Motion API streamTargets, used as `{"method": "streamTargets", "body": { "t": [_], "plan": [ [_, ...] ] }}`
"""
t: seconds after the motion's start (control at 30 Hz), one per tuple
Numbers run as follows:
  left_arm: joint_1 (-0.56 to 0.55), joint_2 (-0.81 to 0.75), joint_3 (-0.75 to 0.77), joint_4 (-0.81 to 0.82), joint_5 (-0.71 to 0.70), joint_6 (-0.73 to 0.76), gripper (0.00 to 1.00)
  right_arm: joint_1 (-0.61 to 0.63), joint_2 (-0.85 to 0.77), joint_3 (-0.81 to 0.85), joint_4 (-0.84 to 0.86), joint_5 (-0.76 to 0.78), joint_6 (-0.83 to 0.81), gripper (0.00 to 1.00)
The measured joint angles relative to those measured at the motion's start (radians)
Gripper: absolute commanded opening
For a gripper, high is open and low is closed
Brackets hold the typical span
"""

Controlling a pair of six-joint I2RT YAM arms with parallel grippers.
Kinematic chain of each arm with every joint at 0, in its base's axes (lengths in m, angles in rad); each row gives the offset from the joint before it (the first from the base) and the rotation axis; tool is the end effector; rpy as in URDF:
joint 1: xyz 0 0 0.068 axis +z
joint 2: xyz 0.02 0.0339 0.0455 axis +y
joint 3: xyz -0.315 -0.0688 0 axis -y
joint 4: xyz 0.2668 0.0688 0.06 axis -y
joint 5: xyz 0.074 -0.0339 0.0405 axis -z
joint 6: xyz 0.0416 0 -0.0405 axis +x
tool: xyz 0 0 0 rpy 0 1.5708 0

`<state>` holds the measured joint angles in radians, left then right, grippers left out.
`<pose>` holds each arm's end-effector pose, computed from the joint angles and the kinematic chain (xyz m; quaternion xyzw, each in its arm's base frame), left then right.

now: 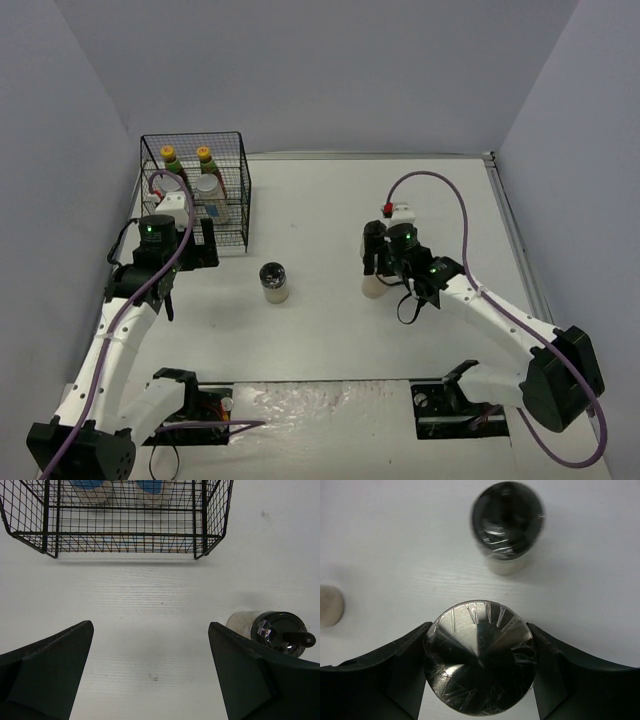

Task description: Organize the condiment bottles

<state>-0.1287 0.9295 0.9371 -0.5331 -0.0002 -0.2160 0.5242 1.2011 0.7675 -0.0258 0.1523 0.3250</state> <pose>0.1963 -0.0254 0.3700 -0.0379 0.8657 -0.0855 0.4918 0.2427 0.1330 0.2985 -0.0443 0.8469 0.1578 0.5059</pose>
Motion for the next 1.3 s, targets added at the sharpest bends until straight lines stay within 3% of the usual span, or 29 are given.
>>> {"method": "streamTargets", "body": {
  "t": [0.17, 0.5, 0.6, 0.7, 0.93, 1.1, 1.3],
  "plan": [
    [0.000, 0.000, 0.000, 0.000, 0.000, 0.000, 0.97, 0.169, 0.049, 0.040, 0.019, -0.036, 0.016, 0.02],
    [0.000, -0.003, -0.001, 0.000, -0.001, 0.000, 0.97, 0.219, 0.415, 0.317, 0.176, -0.055, -0.082, 0.04],
    [0.000, -0.005, -0.001, 0.001, 0.000, 0.000, 0.97, 0.221, 0.497, 0.393, 0.206, -0.056, -0.120, 0.12],
    [0.000, -0.005, -0.002, 0.001, 0.000, 0.000, 0.97, 0.223, 0.550, 0.444, 0.228, -0.059, -0.144, 0.39],
    [0.000, -0.005, -0.002, 0.006, 0.016, -0.001, 0.97, 0.224, 0.571, 0.463, 0.239, -0.067, -0.162, 0.84],
    [0.000, 0.003, -0.001, 0.021, 0.048, -0.011, 0.97, 0.224, 0.568, 0.468, 0.228, -0.071, -0.176, 1.00],
    [-0.018, 0.087, 0.082, -0.005, 0.114, -0.050, 0.97, 0.224, 0.448, 0.453, 0.165, -0.068, -0.190, 1.00]
  ]
}}
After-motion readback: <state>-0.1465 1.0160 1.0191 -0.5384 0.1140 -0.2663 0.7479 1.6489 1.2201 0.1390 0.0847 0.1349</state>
